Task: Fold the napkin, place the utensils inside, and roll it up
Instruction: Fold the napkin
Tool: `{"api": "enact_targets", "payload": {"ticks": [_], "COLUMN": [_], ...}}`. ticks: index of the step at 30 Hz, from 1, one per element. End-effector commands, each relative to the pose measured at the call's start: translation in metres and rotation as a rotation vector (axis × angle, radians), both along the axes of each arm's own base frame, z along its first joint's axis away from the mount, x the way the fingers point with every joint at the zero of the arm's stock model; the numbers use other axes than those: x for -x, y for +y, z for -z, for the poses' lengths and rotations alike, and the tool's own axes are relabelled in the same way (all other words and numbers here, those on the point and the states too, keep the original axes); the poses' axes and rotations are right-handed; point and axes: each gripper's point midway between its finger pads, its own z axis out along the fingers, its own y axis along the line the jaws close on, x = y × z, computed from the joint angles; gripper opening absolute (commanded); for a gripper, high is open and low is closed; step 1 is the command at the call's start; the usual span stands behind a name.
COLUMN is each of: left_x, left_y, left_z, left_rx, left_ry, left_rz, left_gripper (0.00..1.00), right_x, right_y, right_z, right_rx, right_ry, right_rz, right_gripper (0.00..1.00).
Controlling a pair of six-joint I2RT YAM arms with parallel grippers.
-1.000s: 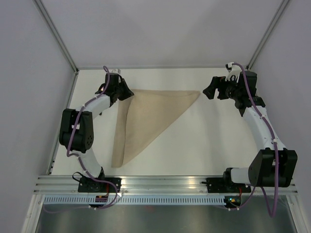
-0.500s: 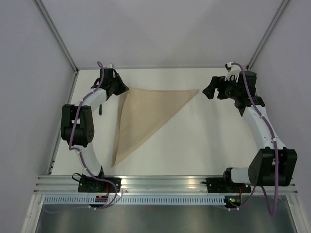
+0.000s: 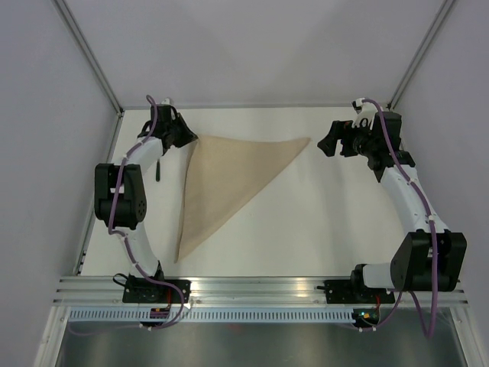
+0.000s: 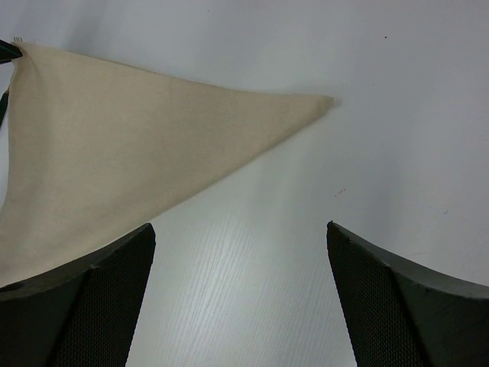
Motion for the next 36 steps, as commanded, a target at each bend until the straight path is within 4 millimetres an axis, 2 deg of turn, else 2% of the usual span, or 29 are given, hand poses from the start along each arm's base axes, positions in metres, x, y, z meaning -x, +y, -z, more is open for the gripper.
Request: {"api": "enact_targets", "payload": {"ticks": [1,16,36], "left_x": [-0.007,-0.021,-0.029], "left_y": [0.002,0.006,0.012], "left_z": [-0.008,-0.010,0.007], "left_rx": [-0.008,-0.011,-0.013], "left_ry": [-0.021,-0.021,0.011], "left_rz": [0.038,0.051,0.047], "left_gripper": [0.02,0.02,0.02], "right_x": [-0.005,-0.007,-0.008], "right_y": [0.003,0.003,0.003], "right_z": [-0.014,-0.011,-0.006], "right_rx": [0.001,0.006,0.012], "right_ry": [-0.029,-0.021,-0.012], "right_rz": [-0.010,-0.006,-0.009], "right_gripper": [0.98,0.97,0.97]}}
